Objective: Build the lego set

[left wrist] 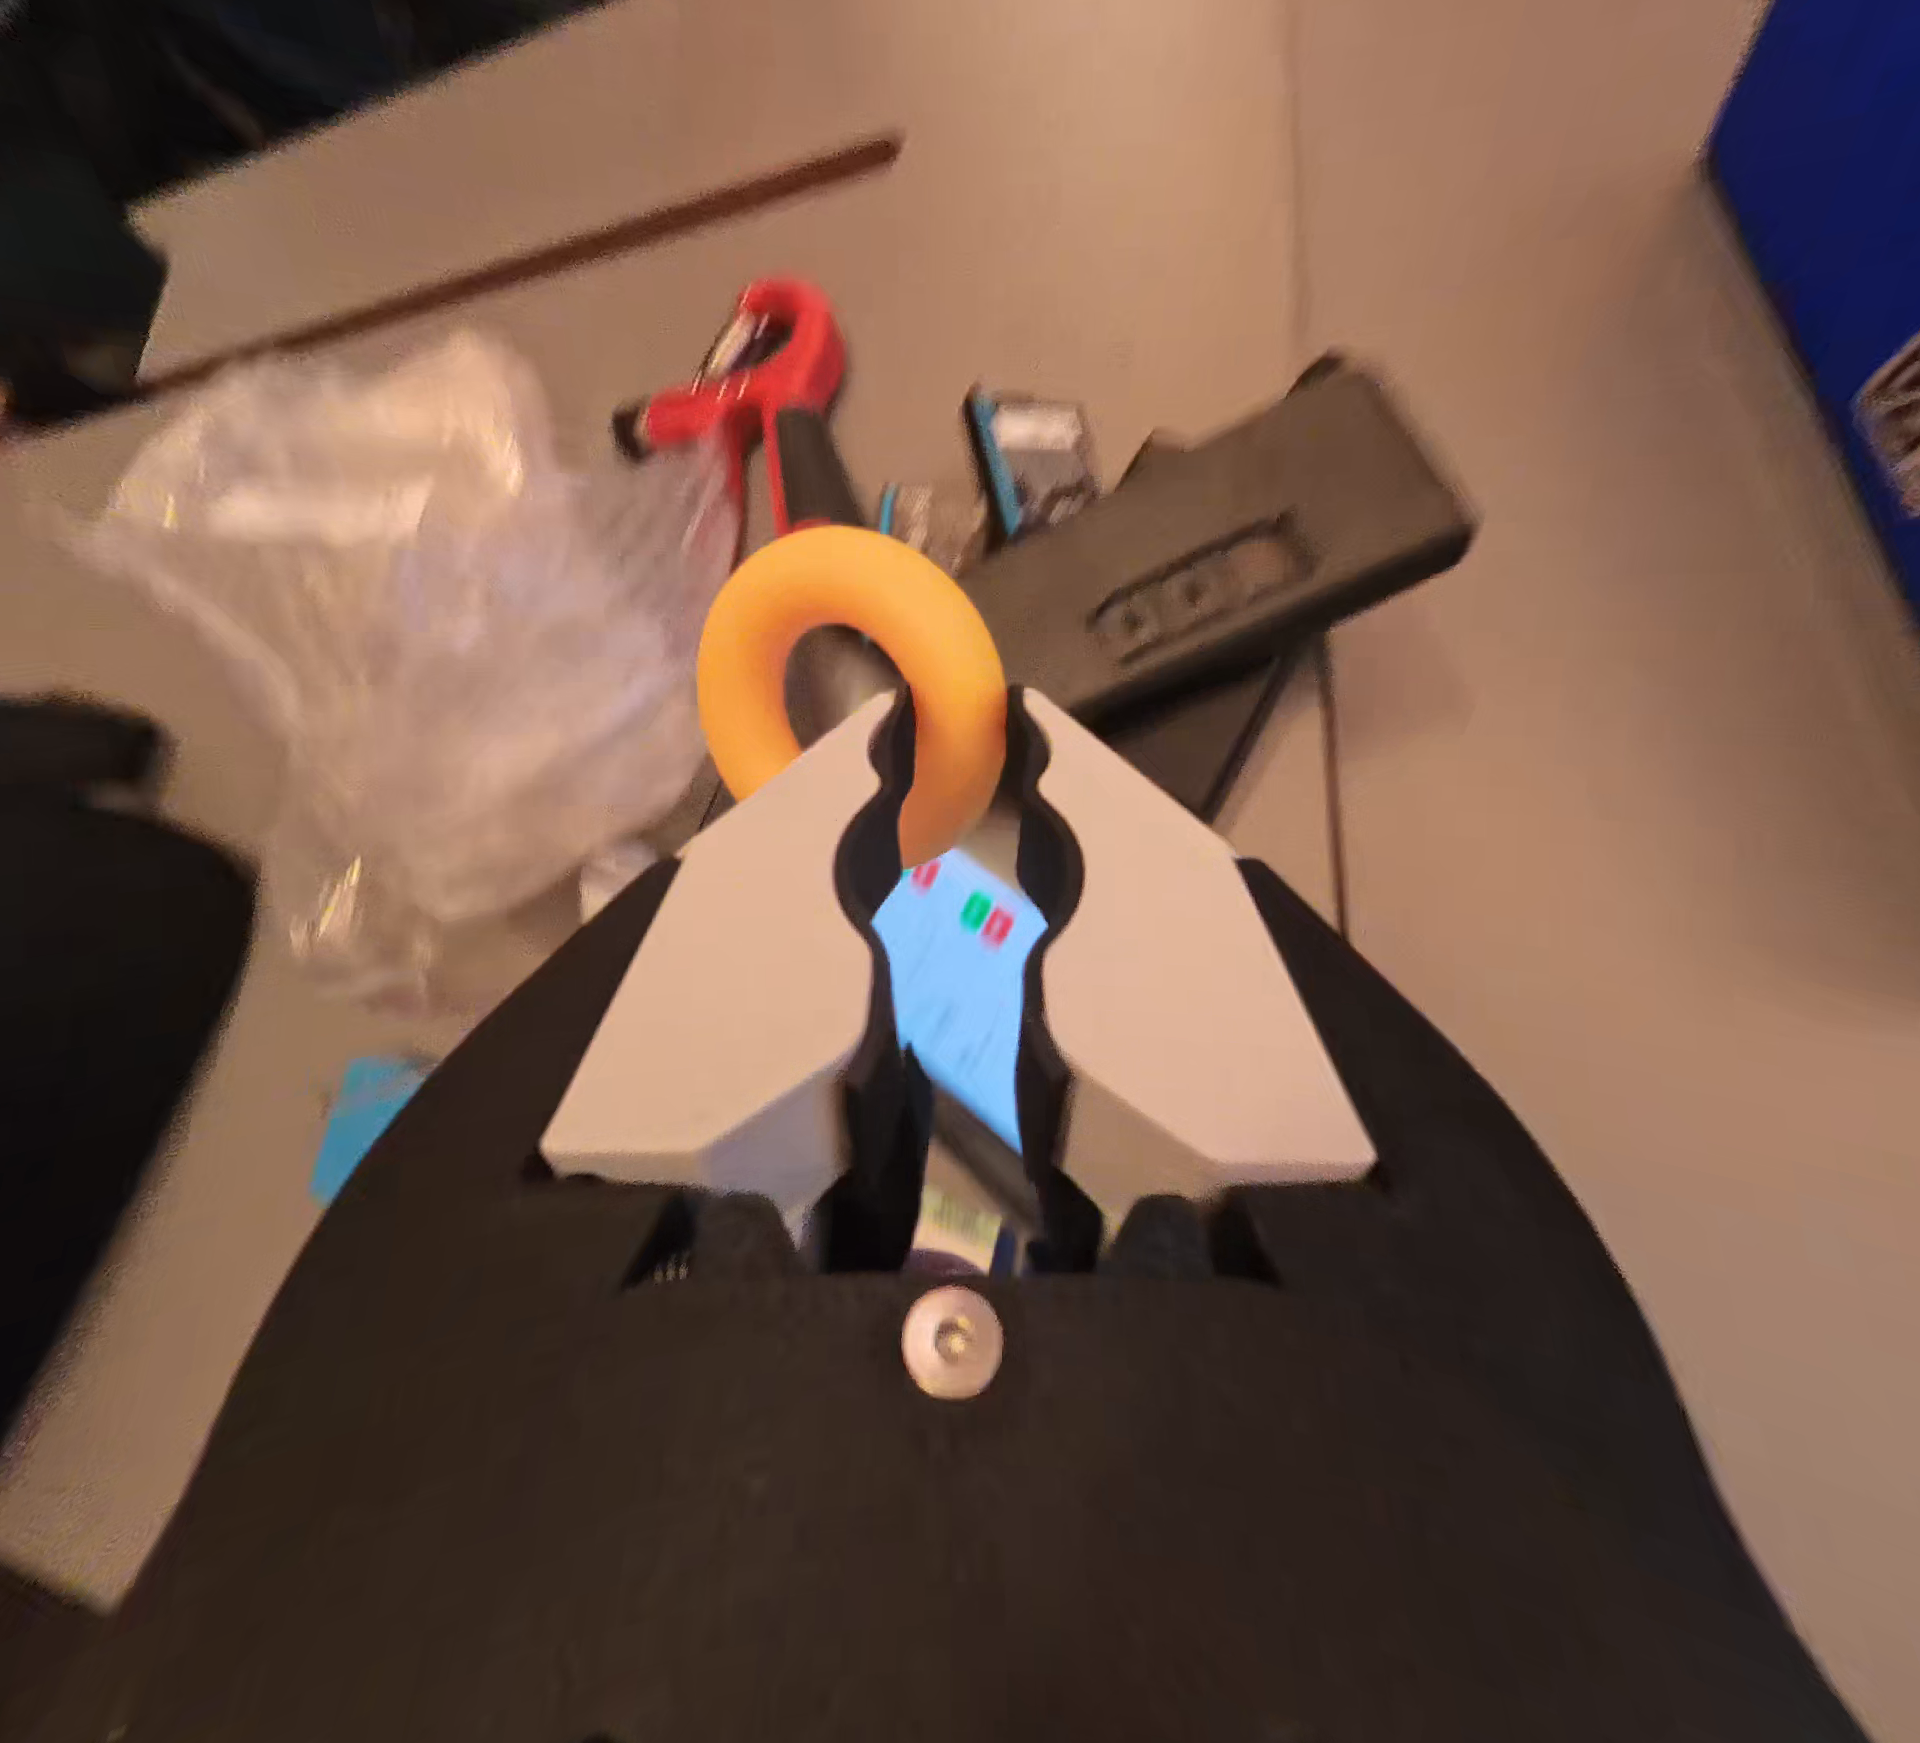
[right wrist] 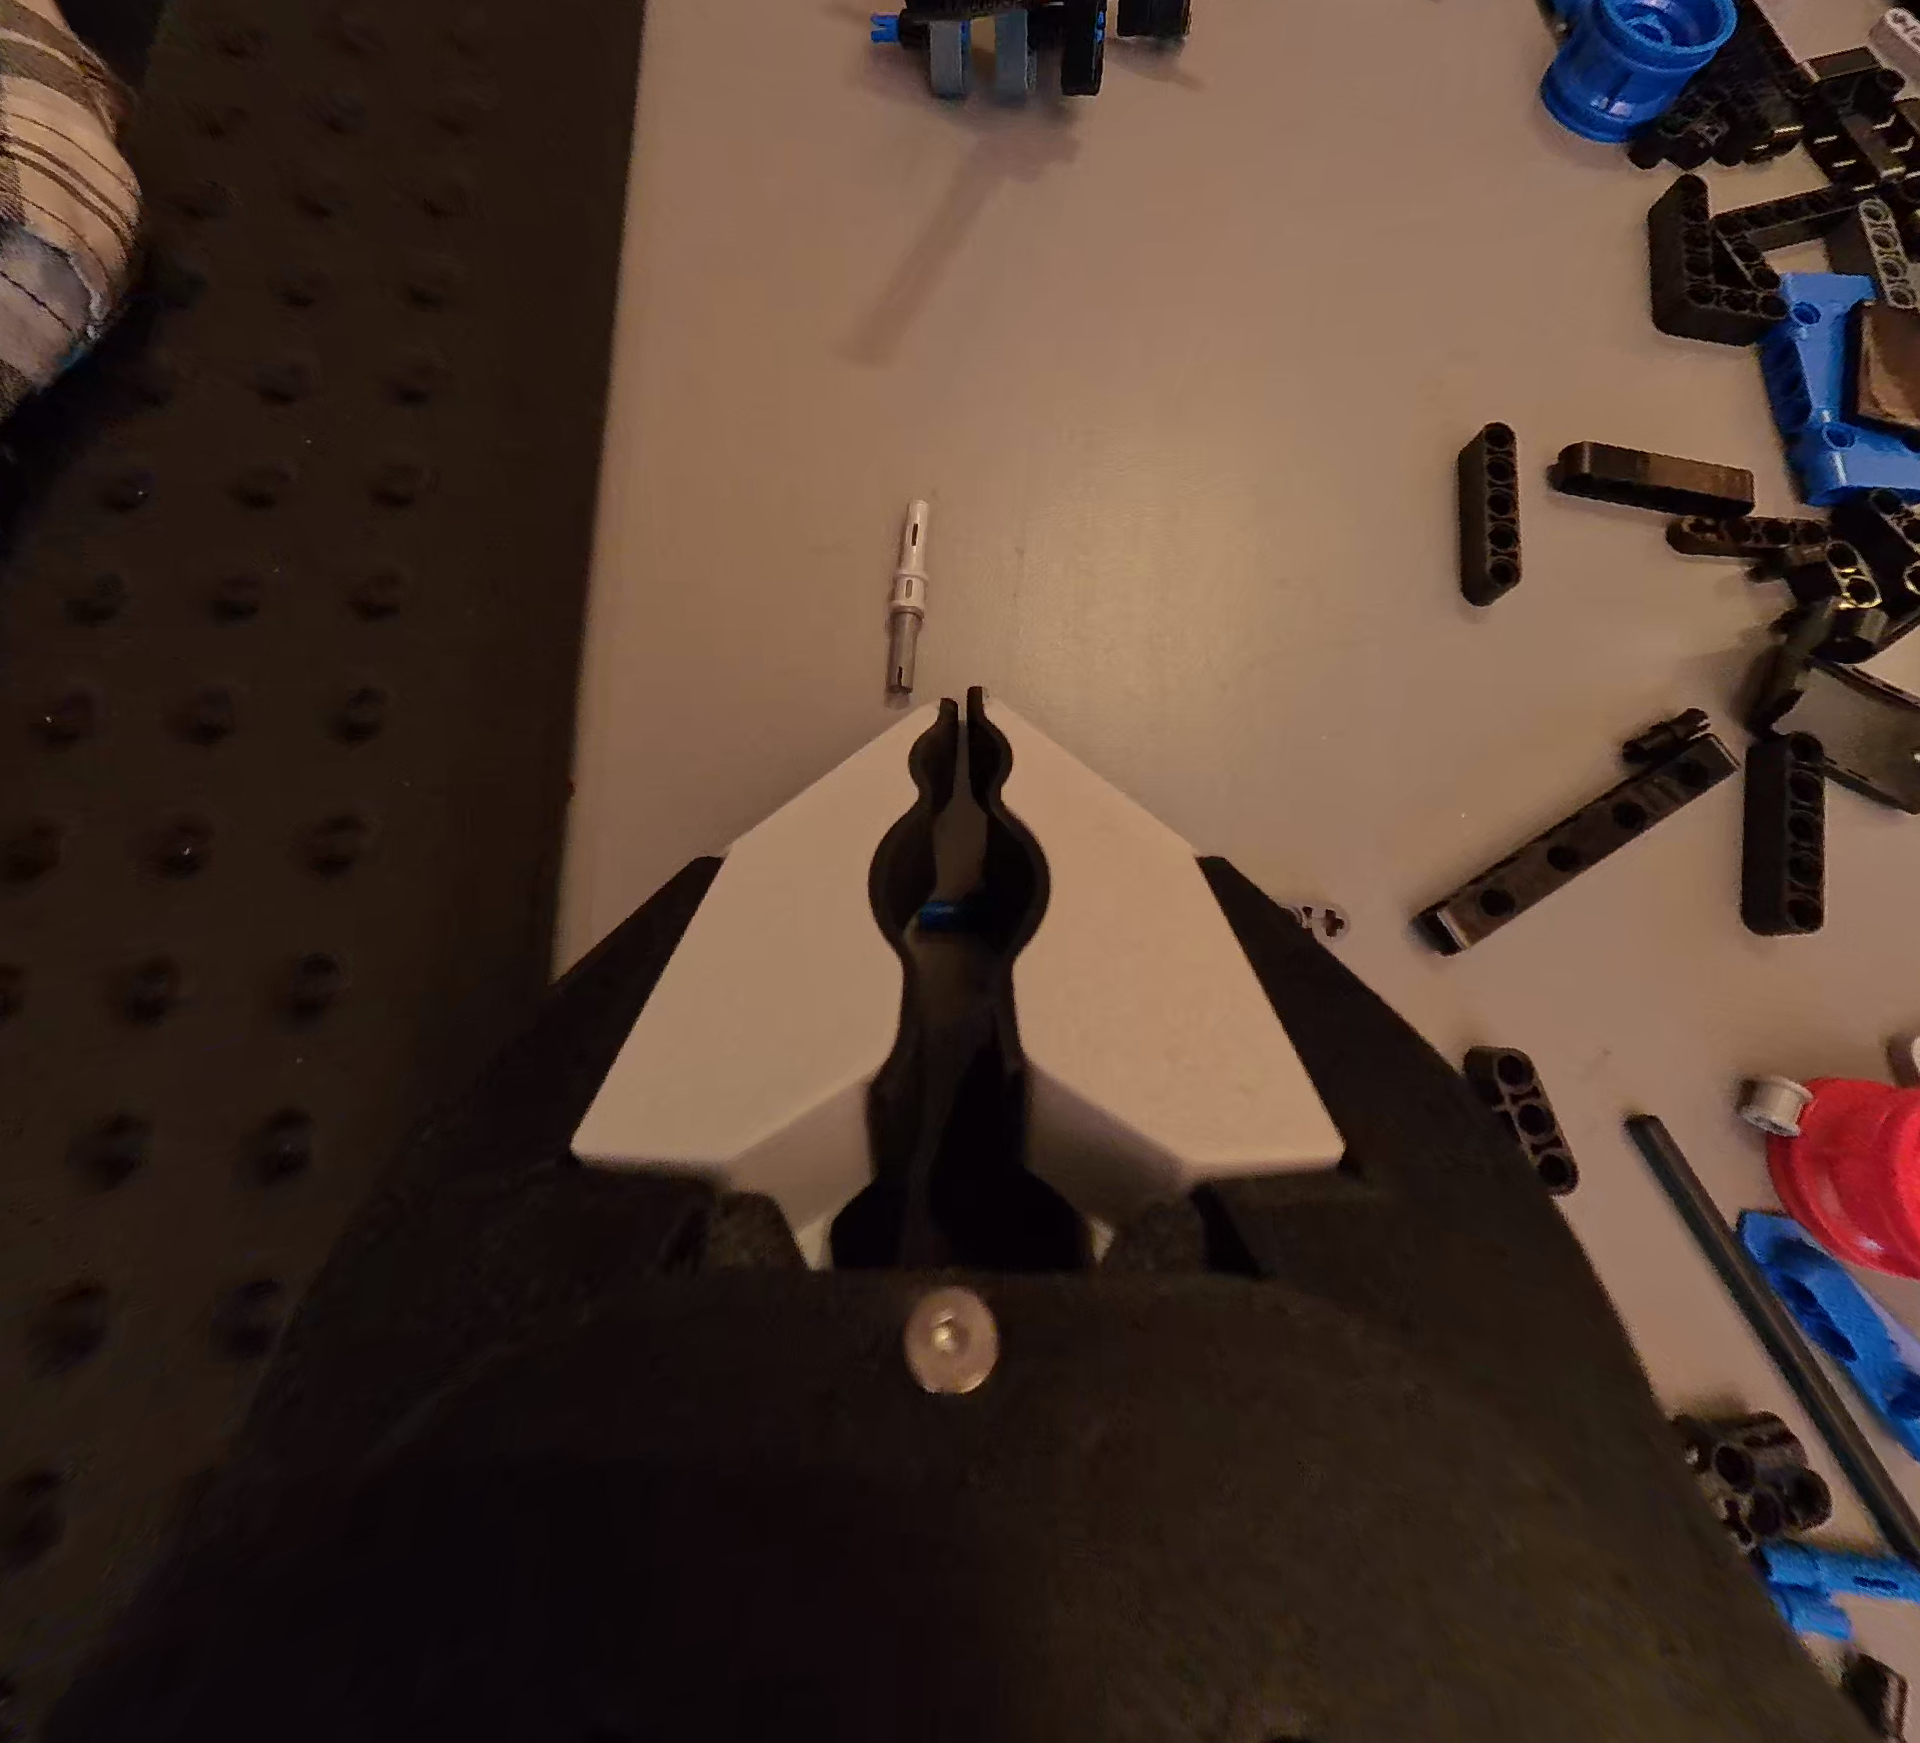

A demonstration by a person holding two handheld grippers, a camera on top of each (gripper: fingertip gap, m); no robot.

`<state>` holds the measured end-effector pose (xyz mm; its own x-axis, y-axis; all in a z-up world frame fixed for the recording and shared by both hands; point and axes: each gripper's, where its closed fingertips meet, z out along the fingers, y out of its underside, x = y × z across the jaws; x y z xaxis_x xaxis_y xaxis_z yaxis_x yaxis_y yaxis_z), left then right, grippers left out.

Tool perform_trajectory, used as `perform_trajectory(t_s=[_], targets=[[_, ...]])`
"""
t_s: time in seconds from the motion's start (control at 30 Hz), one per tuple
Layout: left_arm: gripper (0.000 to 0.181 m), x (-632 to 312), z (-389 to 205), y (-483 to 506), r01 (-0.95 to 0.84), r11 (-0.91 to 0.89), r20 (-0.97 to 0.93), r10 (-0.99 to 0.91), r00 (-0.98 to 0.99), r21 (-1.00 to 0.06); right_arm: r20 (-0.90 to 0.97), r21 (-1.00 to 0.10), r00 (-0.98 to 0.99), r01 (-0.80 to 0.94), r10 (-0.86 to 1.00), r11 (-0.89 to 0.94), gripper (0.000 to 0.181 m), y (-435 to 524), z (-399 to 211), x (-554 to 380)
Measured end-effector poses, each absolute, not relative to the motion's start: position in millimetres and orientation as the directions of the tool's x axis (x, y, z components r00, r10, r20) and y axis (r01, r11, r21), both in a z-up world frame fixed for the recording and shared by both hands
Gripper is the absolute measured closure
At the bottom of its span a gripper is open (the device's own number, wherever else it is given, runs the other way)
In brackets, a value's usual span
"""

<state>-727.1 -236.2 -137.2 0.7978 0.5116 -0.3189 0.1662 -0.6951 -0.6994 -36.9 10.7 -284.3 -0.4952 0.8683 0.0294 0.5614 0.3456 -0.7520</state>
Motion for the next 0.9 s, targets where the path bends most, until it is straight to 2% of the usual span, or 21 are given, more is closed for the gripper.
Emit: perform_trajectory(t_s=[0.1,0.27,0.43,0.5,0.67,0.77,0.9], targets=[[0.167,-731.9,-137.7,-171.2,0.09,-0.745,-0.351,0.413,0.84,-0.661,0.025,-0.752,-0.491,0.565,0.871,0.34,0.181,11.3,-284.4,-37.3],[0.166,-771.5,-180.8,-88.8,0.08,-0.842,-0.399,0.334,0.854,-0.533,0.046,-0.754,-0.483,0.558,0.874,0.347,0.181,12.0,-283.9,-37.6],[0.166,-807.6,-226.4,-61.4,0.12,-0.915,-0.439,0.296,0.848,-0.384,0.051,-0.754,-0.472,0.559,0.88,0.344,0.181,13.4,-283.8,-38.3],[0.164,-814.7,-238.8,-59.1,0.155,-0.918,-0.431,0.314,0.846,-0.365,0.057,-0.754,-0.468,0.559,0.882,0.345,0.181,13.9,-283.8,-38.4],[0.136,-815.9,-216.5,-57.5,0.159,-0.889,-0.488,0.377,0.787,-0.43,0.066,-0.757,-0.468,0.552,0.881,0.349,0.181,13.7,-282.9,-38.2],[0.132,-787.9,-172.3,-51.1,0.071,-0.863,-0.532,0.372,0.761,-0.501,0.056,-0.759,-0.463,0.556,0.885,0.339,0.179,14.1,-282.6,-38.6],[0.135,-698.6,-97.5,-29.8,-0.148,-0.782,-0.572,0.298,0.764,-0.605,0.094,-0.788,-0.495,0.493,0.864,0.368,0.177,7.3,-274.0,-38.8]])
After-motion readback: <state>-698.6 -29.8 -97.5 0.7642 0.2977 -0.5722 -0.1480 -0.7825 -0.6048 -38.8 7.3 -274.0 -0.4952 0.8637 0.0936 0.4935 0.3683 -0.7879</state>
